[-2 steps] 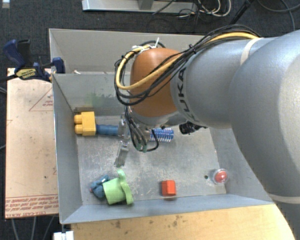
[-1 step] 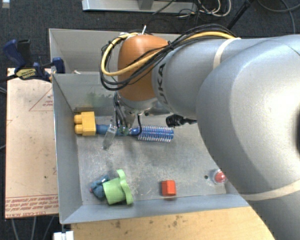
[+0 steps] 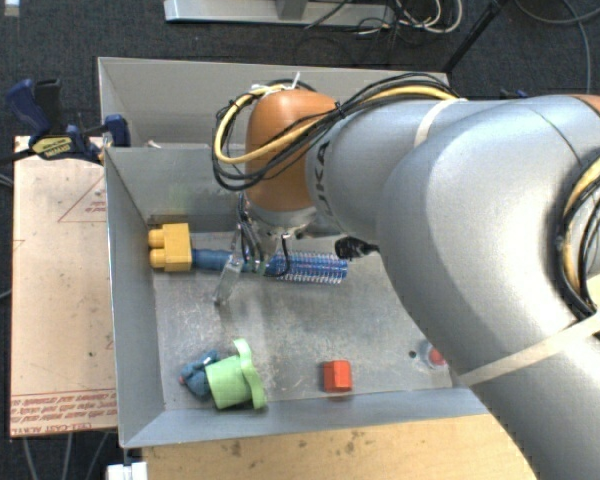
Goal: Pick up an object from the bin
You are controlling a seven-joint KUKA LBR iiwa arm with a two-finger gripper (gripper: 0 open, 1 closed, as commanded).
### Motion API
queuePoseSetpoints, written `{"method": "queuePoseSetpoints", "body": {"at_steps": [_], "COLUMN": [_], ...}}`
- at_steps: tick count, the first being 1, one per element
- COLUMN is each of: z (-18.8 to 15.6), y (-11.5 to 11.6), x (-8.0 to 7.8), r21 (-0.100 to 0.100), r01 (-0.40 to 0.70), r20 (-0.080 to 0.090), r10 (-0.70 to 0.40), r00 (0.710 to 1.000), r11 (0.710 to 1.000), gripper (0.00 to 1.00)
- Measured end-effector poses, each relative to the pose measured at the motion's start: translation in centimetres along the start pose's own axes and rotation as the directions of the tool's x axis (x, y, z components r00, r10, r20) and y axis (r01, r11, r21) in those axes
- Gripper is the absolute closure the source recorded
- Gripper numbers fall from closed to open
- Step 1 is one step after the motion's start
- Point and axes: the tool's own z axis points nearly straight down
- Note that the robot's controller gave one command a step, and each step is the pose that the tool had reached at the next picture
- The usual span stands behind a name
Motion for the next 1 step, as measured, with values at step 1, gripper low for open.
{"method": "queuePoseSetpoints", "body": {"at_steps": [1], "z": [-0.48], "y": [0.24], "x": [-0.02], "r21": [-0.003], "r01": [0.005], "r20": [0.005], "r10": [-0.005], "r00": [1.000], "r11": [1.000], "gripper": [1.00]}}
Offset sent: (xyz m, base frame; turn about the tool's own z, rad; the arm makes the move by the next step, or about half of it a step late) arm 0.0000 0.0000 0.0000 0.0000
